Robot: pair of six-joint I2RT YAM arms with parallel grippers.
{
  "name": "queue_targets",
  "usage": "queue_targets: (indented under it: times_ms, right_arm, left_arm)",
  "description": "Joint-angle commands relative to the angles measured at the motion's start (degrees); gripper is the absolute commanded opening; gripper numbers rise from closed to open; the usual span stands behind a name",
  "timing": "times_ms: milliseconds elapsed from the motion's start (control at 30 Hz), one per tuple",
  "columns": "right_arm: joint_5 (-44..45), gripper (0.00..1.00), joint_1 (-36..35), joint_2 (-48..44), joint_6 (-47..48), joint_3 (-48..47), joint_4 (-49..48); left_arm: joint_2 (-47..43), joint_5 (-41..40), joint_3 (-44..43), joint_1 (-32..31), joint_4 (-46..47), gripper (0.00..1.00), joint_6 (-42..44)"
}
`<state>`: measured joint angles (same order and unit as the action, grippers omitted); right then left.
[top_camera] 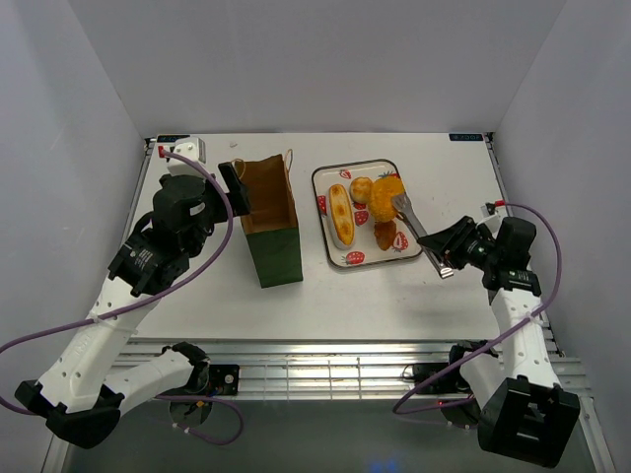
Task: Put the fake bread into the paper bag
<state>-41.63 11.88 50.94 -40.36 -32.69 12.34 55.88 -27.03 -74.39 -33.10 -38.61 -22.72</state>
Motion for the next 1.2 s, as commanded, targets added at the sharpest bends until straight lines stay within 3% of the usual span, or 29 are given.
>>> queue_targets:
  times_ms: [0,367,633,867,1000,1100,1167]
  right_arm:
    - [-3.9,0.08,0.2,-1.9,-0.2,-6.0,-0.8]
    - [-8.3,0.08,-2.1,0.3,-3.1,-19.7,-0.1]
    - [-7.8,0.08,-11.4,6.1,-7.8,-35.7,-2.9]
    - [-7.4,0.08,-19.9,8.8,-9.2,-49.0,-1.2]
    - [-8.6,0.08,-23.1,9.6,-10.0,-50.5,-1.6]
    - [-8.6,0.08,-25.4,10.1,-9.9,-51.2,-1.2]
    - [-8.5,0.08,-27.2,10.2,-9.9,-51.2,-1.0]
  left_arm:
    - [-0.4,-3.6,-2.5,0.2,-1.0,0.93,1.2]
    - [5.3,-4.1,-10.0,0.2,-5.2,0.93,3.3]
    - [7.4,-2.9,-11.0,1.4,-4.6,0.93,2.3]
    - [7.4,2.4,-7.3,7.1,-1.3,0.89,0.2]
    - [5.8,8.8,-3.4,11.2,2.0,0.82,-0.9]
    - [5.1,12.1,-1.6,12.8,4.1,0.7,-2.1]
    - [4.8,13.3,-1.0,13.4,4.8,0.55,-2.7]
